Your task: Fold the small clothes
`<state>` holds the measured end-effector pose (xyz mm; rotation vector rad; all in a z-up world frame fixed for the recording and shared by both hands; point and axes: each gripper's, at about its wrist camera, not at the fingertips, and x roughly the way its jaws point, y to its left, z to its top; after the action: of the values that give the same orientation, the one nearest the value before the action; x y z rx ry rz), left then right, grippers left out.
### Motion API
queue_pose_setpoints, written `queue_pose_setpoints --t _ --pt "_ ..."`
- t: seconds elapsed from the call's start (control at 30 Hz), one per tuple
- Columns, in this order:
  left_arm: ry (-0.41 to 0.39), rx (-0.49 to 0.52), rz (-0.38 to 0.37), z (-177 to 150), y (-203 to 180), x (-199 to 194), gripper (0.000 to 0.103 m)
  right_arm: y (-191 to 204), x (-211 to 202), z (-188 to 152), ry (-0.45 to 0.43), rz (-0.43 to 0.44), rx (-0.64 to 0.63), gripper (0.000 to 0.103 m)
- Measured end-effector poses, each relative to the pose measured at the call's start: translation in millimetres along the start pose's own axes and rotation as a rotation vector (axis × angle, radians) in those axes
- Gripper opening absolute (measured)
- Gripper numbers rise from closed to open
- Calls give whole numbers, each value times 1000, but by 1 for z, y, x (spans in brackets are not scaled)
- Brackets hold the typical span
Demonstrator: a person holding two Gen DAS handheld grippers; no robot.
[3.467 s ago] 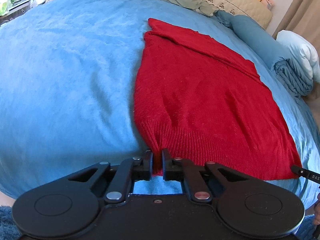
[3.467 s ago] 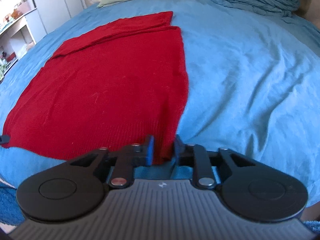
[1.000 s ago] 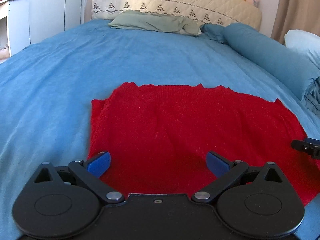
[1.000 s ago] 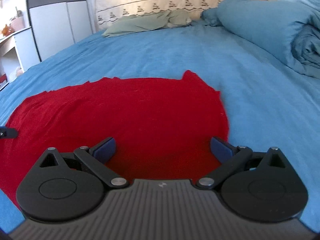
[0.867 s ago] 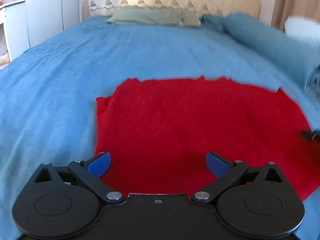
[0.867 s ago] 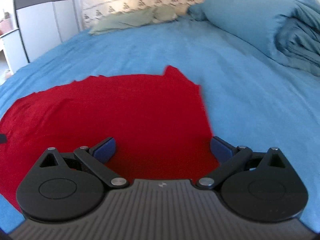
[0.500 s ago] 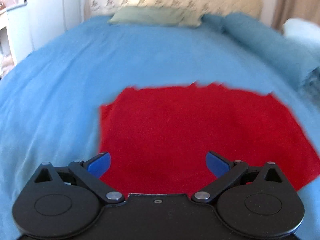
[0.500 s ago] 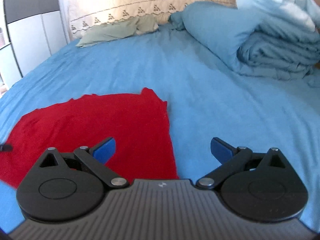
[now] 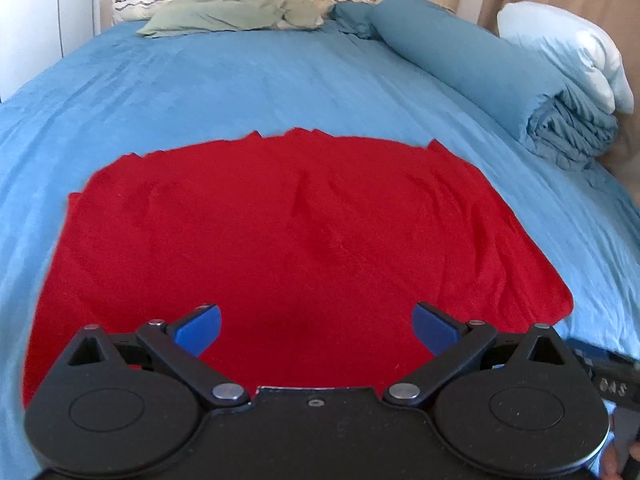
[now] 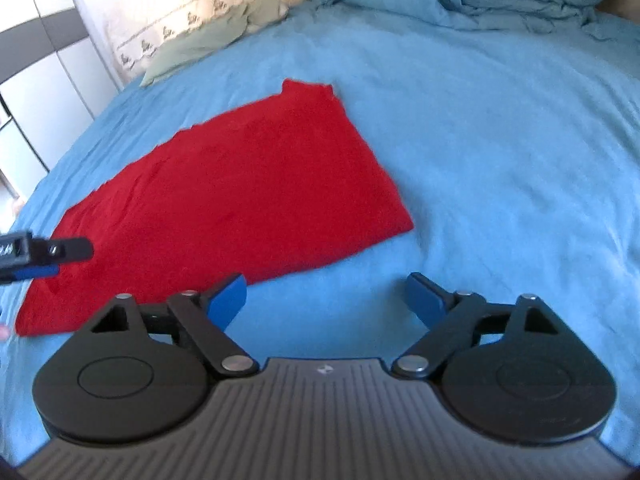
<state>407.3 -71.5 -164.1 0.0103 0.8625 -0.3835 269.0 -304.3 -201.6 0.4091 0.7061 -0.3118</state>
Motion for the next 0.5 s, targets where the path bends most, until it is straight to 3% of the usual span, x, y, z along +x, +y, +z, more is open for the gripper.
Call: queue_pose_setpoints --t 0.1,0.33,0.43,0.5 --pt "4 4 3 -1 1 6 103 -1 7 5 -47 23 34 94" --pt "14 -68 -23 3 11 20 103 -32 25 24 -82 110 275 79" --pt "16 -81 -26 3 13 23 103 -44 25 25 -86 95 361 66" --pt "13 -83 -29 2 11 23 103 -45 18 21 -77 62 380 67"
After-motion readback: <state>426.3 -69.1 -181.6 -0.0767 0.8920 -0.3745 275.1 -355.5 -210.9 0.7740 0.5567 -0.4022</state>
